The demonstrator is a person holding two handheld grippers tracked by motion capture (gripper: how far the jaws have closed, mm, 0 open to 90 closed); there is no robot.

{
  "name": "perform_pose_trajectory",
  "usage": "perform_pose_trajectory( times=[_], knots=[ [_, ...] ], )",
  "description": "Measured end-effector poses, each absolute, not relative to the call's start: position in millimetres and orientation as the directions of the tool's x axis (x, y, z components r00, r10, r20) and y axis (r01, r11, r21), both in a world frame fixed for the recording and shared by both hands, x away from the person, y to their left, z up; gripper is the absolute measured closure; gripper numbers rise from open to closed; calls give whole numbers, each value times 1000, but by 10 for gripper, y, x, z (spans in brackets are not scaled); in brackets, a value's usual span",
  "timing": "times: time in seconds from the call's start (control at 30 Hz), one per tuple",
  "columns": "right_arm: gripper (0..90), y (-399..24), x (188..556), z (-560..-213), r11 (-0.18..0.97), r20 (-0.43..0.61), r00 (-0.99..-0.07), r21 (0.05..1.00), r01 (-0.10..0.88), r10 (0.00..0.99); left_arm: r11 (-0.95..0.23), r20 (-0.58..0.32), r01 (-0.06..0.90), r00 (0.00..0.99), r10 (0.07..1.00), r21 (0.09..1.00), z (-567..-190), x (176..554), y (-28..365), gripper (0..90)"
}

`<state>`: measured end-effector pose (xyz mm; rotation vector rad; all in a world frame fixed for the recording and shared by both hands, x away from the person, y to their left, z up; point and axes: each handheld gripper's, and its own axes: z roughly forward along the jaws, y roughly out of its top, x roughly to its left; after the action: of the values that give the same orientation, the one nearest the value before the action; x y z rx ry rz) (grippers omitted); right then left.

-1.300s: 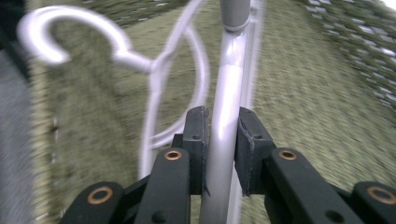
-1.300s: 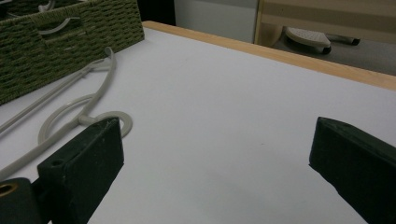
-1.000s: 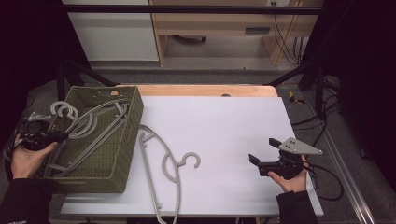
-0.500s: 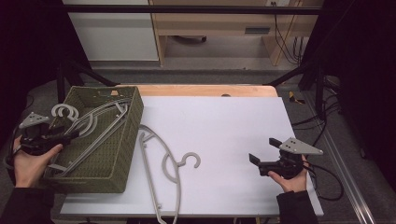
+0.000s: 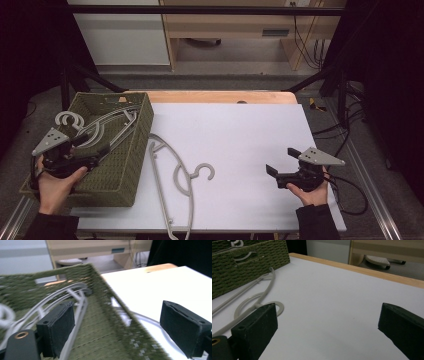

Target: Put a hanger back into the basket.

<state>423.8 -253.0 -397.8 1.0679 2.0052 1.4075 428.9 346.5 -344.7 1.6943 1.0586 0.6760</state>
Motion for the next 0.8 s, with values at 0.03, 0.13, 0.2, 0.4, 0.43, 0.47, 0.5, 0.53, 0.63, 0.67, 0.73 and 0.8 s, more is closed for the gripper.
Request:
perform_pose_trajectory(
  times=[0.03, 0.13, 0.2, 0.4, 0.43, 0.47, 0.5, 0.53, 0.63, 0.67, 0.73, 0.8],
  knots=[
    [25, -2534, 4235, -3974, 172, 59, -592, 929, 327, 804, -137, -37, 327, 474, 880, 935, -3452, 4269, 3418, 121],
    [18, -2543, 4227, -3968, 167, 58, -586, 932, 322, 808, -145, -36, 319, 499, 866, 937, -3486, 4216, 3280, 120],
    [13, -2547, 4225, -3964, 164, 59, -585, 933, 321, 809, -156, -25, 311, 510, 860, 938, -3516, 4182, 3197, 116],
    [10, -2556, 4219, -3957, 161, 60, -584, 934, 319, 810, -187, -18, 314, 550, 835, 931, -3569, 4141, 2936, 107],
    [10, -2557, 4219, -3956, 161, 60, -583, 934, 320, 811, -193, -14, 312, 554, 832, 930, -3571, 4134, 2901, 107],
    [10, -2558, 4218, -3954, 162, 61, -583, 933, 322, 810, -201, -5, 306, 560, 828, 931, -3574, 4122, 2840, 107],
    [10, -2558, 4217, -3954, 161, 60, -583, 934, 320, 810, -208, -2, 304, 569, 822, 930, -3582, 4113, 2786, 108],
    [10, -2558, 4217, -3954, 161, 61, -583, 933, 321, 810, -221, 1, 307, 581, 814, 926, -3591, 4102, 2735, 109],
    [10, -2555, 4217, -3956, 161, 62, -584, 933, 322, 810, -246, 3, 313, 610, 792, 917, -3646, 4071, 2559, 115],
    [11, -2553, 4217, -3958, 163, 61, -583, 932, 324, 810, -253, 2, 317, 621, 784, 914, -3670, 4063, 2498, 117],
    [10, -2549, 4215, -3962, 166, 60, -585, 931, 325, 809, -270, -1, 326, 639, 769, 906, -3721, 4044, 2376, 120],
    [11, -2542, 4213, -3965, 169, 59, -586, 930, 325, 808, -283, -6, 334, 655, 756, 899, -3771, 4025, 2269, 126]
  ],
)
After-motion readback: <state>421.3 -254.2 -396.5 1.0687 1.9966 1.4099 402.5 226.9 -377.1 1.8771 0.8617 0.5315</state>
